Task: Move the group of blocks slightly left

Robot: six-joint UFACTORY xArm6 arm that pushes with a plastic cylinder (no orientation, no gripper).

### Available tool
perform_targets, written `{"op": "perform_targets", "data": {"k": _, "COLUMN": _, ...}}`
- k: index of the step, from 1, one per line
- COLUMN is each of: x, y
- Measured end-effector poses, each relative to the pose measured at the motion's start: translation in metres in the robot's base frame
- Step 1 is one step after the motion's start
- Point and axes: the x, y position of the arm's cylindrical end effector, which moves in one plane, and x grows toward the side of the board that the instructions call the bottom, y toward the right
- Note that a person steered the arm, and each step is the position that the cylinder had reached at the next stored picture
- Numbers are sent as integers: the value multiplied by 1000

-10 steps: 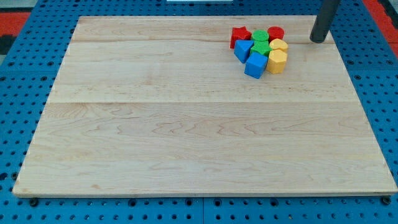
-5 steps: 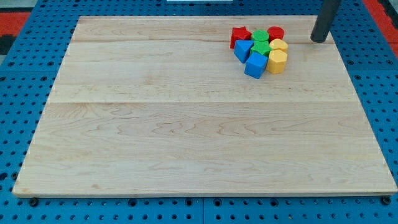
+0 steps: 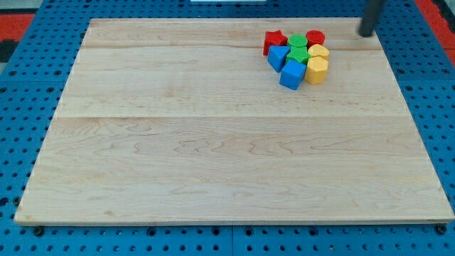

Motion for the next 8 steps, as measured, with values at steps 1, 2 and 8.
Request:
{"op": "perform_targets", "data": {"k": 1, "x": 19, "y": -35}}
{"op": "perform_targets", "data": {"k": 2, "x": 16, "y": -108}}
{"op": "perform_targets", "data": {"k": 8, "x": 13, "y": -238}}
